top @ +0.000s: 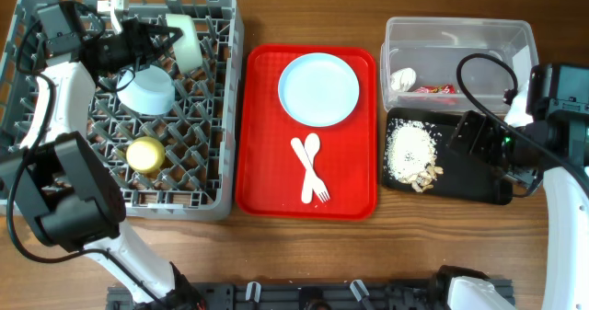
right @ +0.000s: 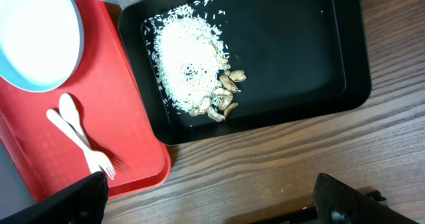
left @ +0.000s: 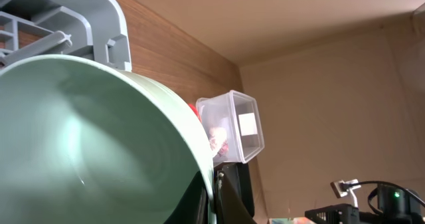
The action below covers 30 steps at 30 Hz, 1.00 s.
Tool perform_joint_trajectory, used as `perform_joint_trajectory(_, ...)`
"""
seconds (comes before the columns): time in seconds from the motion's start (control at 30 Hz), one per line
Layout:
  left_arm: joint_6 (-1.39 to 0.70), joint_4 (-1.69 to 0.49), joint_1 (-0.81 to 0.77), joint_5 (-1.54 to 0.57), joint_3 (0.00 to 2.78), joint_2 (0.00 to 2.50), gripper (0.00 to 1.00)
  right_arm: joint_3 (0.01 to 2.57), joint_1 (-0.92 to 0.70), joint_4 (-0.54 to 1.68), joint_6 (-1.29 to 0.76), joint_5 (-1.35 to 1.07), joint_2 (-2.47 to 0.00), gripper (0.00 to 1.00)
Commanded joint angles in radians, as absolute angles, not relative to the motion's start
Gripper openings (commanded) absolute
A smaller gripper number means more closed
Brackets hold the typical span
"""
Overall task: Sort waste into correct bins and load items into the dishwasher rack
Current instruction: 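Place the green bowl into the dish rack with the left gripper, then move the left gripper over the white fork on the red tray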
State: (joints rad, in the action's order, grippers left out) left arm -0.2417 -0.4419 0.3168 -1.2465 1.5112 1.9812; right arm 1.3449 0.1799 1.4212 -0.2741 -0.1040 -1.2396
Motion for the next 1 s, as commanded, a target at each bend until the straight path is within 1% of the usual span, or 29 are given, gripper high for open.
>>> perform_joint_trajectory(0.0, -0.239, -0.449, 0.316, -1.267, 1.505, 2.017, 0.04, 1.348, 0.184, 1.422, -0.265, -0.111, -1.235, 0.99)
perform_joint_trajectory(0.1, -0.216, -0.444, 0.316, -1.350, 1.505, 2.029, 0.04, 1.348, 0.184, 1.422, -0.264, -0.111, -1.235, 0.99)
perform_joint_trajectory(0.2, -0.216, -0.444, 0.316, -1.362, 1.505, 2.035, 0.04, 1.348, 0.184, 1.422, -0.265, -0.111, -1.235, 1.00)
perform_joint_trajectory(0.3, -0.216, -0.430, 0.316, -1.431, 1.505, 2.041, 0.04, 1.348, 0.184, 1.422, -0.265, -0.111, -1.235, 1.00)
perform_joint_trajectory(0.4, -0.216, -0.430, 0.316, -1.420, 1.505, 2.042, 0.04, 1.348, 0.184, 1.422, -0.265, -0.111, -1.235, 1.00)
perform_joint_trajectory(0.53, -0.207, -0.483, 0.317, -1.291, 1.505, 2.043, 0.04, 1.348, 0.184, 1.423, -0.264, -0.111, -1.235, 1.00)
perform_joint_trajectory(0.6, -0.160, -0.531, 0.319, -1.231, 1.505, 2.042, 0.04, 1.348, 0.184, 1.423, -0.264, -0.111, -1.235, 0.99)
perform_joint_trajectory(0.73, -0.160, -0.619, 0.346, -1.039, 1.505, 2.042, 0.04, 1.348, 0.184, 1.423, -0.264, -0.111, -1.235, 1.00)
perform_joint_trajectory(0.77, -0.161, -0.632, 0.360, -1.035, 1.505, 2.042, 0.05, 1.348, 0.184, 1.423, -0.264, -0.111, -1.235, 1.00)
perform_joint_trajectory(0.8, -0.163, -0.638, 0.371, -1.035, 1.505, 2.042, 0.10, 1.348, 0.184, 1.423, -0.263, -0.111, -1.235, 1.00)
perform_joint_trajectory(0.87, -0.164, -0.655, 0.397, -1.035, 1.505, 2.040, 0.13, 1.348, 0.184, 1.423, -0.264, -0.111, -1.235, 0.99)
perform_joint_trajectory(0.9, -0.164, -0.666, 0.410, -1.035, 1.505, 2.038, 0.16, 1.348, 0.184, 1.423, -0.264, -0.111, -1.235, 1.00)
perform_joint_trajectory(0.93, -0.164, -0.680, 0.424, -1.035, 1.505, 2.037, 0.26, 1.348, 0.184, 1.422, -0.264, -0.111, -1.235, 1.00)
perform_joint_trajectory(0.97, -0.164, -0.693, 0.434, -1.035, 1.505, 2.034, 0.31, 1.348, 0.184, 1.422, -0.264, -0.111, -1.235, 1.00)
